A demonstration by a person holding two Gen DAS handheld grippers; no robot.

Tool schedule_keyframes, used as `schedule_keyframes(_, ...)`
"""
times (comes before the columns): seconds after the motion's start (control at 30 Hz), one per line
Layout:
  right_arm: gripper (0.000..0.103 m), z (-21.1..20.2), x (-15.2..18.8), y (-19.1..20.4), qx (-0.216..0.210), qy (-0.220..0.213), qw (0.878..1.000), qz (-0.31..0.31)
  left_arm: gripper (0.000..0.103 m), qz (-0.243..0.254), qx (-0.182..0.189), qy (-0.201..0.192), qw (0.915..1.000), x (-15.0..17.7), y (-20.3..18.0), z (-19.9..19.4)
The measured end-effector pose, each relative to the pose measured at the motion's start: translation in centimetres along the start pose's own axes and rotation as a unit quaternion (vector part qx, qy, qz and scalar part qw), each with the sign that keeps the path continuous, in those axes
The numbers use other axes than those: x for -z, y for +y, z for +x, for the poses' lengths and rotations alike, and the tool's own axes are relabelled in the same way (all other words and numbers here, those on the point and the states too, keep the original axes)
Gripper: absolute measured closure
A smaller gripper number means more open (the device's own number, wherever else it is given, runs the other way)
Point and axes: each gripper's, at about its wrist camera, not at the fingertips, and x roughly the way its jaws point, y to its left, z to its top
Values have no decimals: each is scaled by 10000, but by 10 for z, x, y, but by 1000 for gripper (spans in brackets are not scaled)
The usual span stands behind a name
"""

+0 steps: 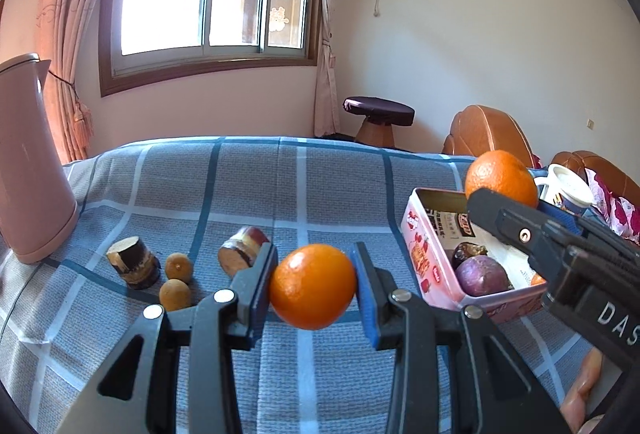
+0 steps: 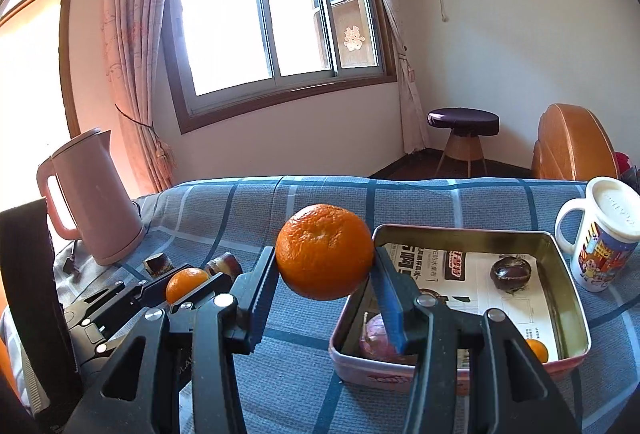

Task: Organize fruits
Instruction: 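Grasp the orange on the cloth with the left tool and lift it, then lower the orange into the tin and open the left tool while the right tool holds the tangerine above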

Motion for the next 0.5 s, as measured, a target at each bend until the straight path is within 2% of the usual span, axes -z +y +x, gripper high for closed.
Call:
schedule_keyframes(0.23, 54, -12, -3, -47, -197, -118, 9996, 193, 64, 163, 227, -74, 9996, -5, -38, 7)
schedule_keyframes(0.5, 54, -16, -5, -89, 63, -83, 9996, 268, 64, 305, 494, -67, 9983, -13, -80, 21)
